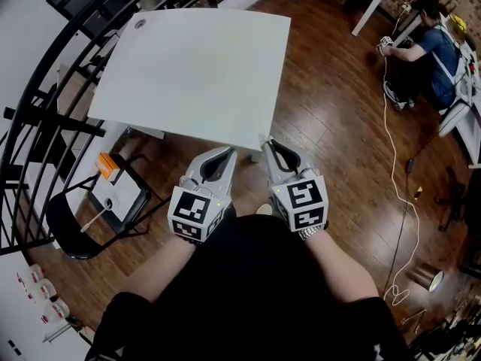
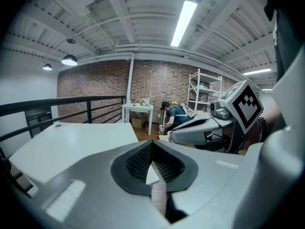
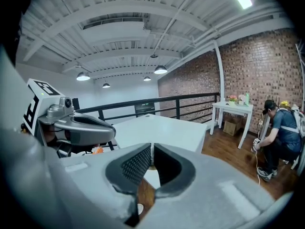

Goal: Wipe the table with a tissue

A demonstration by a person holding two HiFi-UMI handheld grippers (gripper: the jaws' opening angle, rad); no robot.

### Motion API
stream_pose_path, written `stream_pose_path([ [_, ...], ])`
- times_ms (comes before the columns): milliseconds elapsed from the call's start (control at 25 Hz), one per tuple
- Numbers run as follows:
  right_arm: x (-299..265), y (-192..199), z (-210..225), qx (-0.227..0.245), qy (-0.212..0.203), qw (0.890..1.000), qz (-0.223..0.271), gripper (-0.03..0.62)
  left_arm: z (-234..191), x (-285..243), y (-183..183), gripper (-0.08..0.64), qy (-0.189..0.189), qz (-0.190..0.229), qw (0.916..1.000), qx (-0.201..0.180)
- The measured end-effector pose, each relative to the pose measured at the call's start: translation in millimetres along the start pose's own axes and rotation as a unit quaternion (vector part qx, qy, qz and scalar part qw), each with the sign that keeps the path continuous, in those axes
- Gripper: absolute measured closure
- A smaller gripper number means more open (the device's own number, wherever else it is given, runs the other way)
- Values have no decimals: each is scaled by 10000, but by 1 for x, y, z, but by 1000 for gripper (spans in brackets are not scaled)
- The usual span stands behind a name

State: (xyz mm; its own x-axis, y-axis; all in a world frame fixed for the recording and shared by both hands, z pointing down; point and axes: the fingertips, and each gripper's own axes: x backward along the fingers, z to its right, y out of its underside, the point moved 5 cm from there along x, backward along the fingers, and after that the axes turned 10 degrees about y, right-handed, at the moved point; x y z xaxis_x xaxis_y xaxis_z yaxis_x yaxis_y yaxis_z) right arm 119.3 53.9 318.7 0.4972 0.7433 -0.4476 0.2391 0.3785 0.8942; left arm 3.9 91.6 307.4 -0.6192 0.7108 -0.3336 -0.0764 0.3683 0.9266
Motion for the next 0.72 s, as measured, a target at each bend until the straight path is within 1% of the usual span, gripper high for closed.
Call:
stream_pose_path([
  [200, 20, -1, -4, 112, -107, 9996, 215, 583, 20, 4, 0, 545, -62, 140, 9999, -61],
  [360, 39, -5, -16, 250, -210, 9986, 410, 583, 33, 17, -2, 545, -146, 257, 9995, -127],
  [520, 50, -10, -23, 333, -276, 9975, 561, 583, 41, 28, -7, 545, -225, 355, 9989, -188],
  [720, 57, -13, -30, 429, -335, 9962, 685, 583, 47, 36, -5, 545, -298, 419, 9985, -178],
])
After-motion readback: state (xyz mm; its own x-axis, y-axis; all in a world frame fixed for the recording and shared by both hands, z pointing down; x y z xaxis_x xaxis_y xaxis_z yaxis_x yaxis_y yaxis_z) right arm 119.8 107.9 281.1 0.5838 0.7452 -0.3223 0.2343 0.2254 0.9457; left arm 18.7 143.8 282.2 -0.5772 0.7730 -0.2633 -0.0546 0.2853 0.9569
